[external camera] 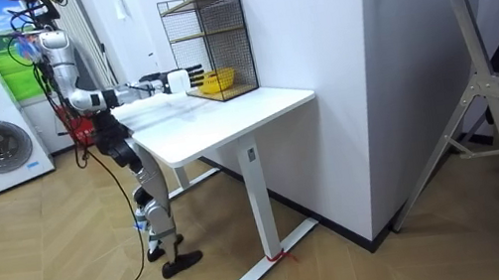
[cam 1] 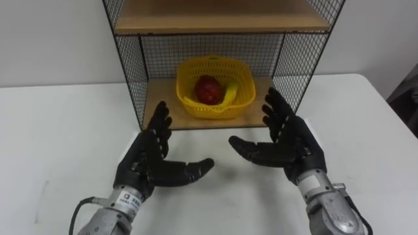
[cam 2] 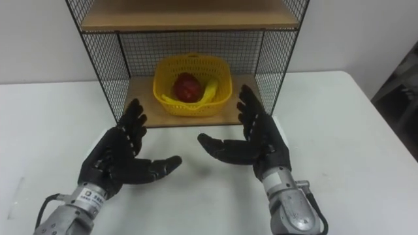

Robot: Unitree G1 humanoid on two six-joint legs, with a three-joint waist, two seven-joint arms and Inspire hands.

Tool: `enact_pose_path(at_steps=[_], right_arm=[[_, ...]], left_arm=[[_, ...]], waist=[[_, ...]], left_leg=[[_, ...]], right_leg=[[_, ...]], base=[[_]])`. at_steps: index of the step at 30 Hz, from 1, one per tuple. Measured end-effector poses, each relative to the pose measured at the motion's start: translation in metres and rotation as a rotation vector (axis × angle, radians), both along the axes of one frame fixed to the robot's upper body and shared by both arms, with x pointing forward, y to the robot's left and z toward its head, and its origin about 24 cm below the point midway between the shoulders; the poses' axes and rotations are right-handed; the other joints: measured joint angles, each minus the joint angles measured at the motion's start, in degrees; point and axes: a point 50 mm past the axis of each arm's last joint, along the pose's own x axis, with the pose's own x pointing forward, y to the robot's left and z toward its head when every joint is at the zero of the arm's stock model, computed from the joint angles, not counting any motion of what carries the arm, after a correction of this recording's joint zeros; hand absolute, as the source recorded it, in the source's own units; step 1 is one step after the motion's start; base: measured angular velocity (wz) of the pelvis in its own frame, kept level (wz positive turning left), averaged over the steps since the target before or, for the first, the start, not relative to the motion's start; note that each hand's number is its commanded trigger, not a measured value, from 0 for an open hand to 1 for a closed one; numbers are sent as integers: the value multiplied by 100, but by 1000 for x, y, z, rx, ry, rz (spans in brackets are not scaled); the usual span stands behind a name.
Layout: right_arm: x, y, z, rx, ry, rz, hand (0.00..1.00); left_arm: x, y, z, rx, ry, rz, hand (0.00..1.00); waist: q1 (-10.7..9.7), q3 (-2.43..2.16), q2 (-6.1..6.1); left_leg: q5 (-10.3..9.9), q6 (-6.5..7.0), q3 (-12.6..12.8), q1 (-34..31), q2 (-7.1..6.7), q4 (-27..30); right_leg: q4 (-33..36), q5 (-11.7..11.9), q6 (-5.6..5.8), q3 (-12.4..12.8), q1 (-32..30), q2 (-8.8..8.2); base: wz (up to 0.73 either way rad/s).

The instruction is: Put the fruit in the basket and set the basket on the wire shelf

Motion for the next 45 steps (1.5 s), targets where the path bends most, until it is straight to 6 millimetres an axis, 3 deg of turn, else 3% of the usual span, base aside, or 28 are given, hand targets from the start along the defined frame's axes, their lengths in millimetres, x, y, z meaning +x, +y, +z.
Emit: enact_pose_path(at_steps=[7,12,18,20,25,32,36,39,41,42,44,45], right_arm=[[-8,-23,11,-4,-73,-116,0],[-12,-44,19,-72,-130,-250,0],[-21,-88,35,-155,-203,-512,0],[-25,-103,51,-202,-262,-613,0],[-35,-132,85,-261,-394,-803,0],[-61,-167,106,-297,-472,-1084,0],[-72,-185,105,-252,-457,-1217,0],[-89,-210,92,-233,-353,-1357,0],[-104,-226,87,-173,-306,-1482,0],[-107,-230,86,-157,-297,-1509,0],[-125,-244,73,-111,-220,-1625,0],[-128,-245,68,-100,-194,-1648,0]], left_arm=[[1,29,12,24,-92,206,0],[-3,51,35,110,-204,368,0],[-15,104,66,197,-361,698,0],[-24,125,74,229,-389,839,0],[-41,157,100,294,-484,1051,0],[-67,189,113,263,-531,1330,0],[-85,213,106,195,-481,1482,0],[-104,234,83,91,-350,1629,0],[-128,249,60,11,-231,1763,0],[-133,252,54,-17,-198,1796,0],[-149,257,33,-94,-77,1898,0],[-153,257,28,-102,-47,1916,0]], waist=[[38,-7,15],[63,-9,11],[189,-6,25],[188,-7,47],[187,6,52],[307,12,81],[290,63,101],[282,59,64],[312,38,120],[299,54,26],[292,36,35],[292,5,103]], left_leg=[[-1,-2,-15,4,1,-2],[1,-3,-18,16,-1,-10],[6,-12,-19,61,0,-43],[-13,-45,-29,41,-6,-52],[5,-17,-42,-8,-14,-51],[-10,-56,-37,43,-12,-80],[-8,-63,-53,101,-16,-94],[-9,-65,-66,103,-21,-90],[-9,-67,-31,83,-30,-94],[-9,-67,-27,82,-32,-95],[-8,-72,-31,36,-32,-90],[-8,-76,-36,20,-29,-86]], right_leg=[[-15,-2,-2,19,13,15],[-4,-1,-2,24,-9,16],[-12,9,-8,61,58,32],[-9,-4,-1,62,21,30],[-10,-22,-1,76,-48,31],[10,-28,-6,86,-39,32],[-5,-53,-1,98,25,29],[19,-102,26,75,18,19],[152,-136,-4,137,-86,14],[164,-139,-4,144,-106,12],[204,-152,-17,137,-146,10],[207,-153,-20,134,-157,12]], base=[[0],[0],[-1],[0],[0],[-1],[1],[3],[-7],[-7],[0],[0]])
